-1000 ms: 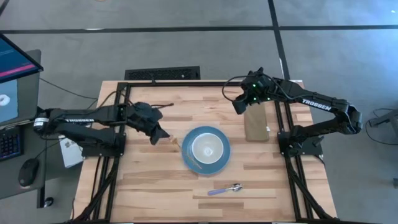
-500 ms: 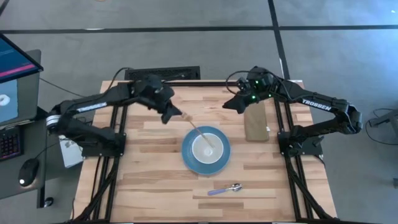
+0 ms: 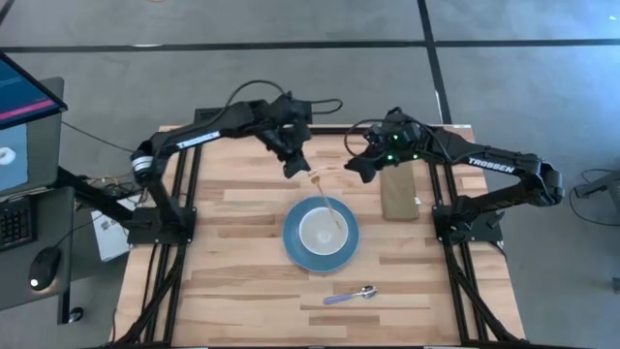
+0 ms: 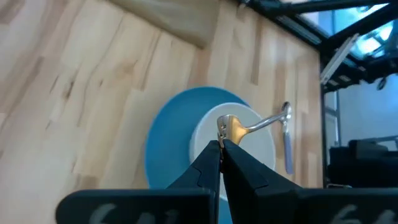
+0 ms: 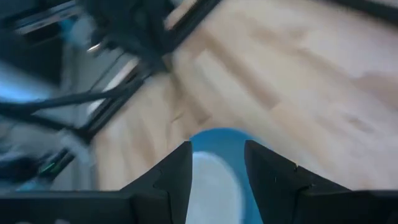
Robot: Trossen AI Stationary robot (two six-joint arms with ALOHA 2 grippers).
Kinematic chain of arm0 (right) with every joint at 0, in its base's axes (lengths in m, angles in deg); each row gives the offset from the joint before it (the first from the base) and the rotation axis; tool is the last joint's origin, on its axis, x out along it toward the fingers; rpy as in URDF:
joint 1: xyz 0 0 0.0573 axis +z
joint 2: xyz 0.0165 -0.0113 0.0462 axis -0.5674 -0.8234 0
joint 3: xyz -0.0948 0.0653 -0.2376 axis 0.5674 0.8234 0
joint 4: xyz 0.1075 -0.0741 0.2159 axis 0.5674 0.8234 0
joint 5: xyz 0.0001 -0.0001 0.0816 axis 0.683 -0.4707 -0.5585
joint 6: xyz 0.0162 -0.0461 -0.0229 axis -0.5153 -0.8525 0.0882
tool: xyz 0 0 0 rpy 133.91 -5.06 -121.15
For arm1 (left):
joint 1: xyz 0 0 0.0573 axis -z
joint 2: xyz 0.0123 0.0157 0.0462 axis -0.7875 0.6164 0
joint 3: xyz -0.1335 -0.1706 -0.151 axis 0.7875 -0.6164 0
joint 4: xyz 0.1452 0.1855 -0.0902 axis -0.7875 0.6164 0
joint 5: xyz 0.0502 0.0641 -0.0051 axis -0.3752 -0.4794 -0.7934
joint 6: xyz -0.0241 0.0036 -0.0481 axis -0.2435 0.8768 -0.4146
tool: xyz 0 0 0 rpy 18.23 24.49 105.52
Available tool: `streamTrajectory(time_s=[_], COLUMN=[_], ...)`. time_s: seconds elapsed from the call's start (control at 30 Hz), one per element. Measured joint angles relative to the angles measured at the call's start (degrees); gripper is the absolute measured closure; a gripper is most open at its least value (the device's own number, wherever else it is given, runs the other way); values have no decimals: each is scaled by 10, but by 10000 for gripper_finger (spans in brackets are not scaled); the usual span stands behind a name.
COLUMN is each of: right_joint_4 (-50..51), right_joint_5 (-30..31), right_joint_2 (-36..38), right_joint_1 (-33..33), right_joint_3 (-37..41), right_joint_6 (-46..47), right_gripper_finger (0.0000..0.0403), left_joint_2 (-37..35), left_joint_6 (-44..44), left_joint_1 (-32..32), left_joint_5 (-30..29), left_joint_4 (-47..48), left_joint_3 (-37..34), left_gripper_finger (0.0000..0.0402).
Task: Set table place
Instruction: Place the gold fork inside the white bowl
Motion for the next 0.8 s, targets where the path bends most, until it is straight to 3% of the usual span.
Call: streamTrajectory(time_s=[0.13, 0.37, 0.8], right_joint_4=[1, 19, 18], right_joint_5=[95, 206, 218], right_joint_2=[0, 0, -6], right_joint_1=[21, 59, 61], right_joint_3=[0, 0, 0], right_joint_6=[0, -41, -43], right_gripper_finger=[240, 262, 276], left_joint_2=[48, 94, 107], left_joint_6=[15, -23, -140], left_joint_1=[-8, -47, -72], left_joint_5=[-4, -28, -22], left_joint_4=[42, 48, -22], left_joint_3=[71, 136, 146], left_gripper_finger=[401, 401, 401])
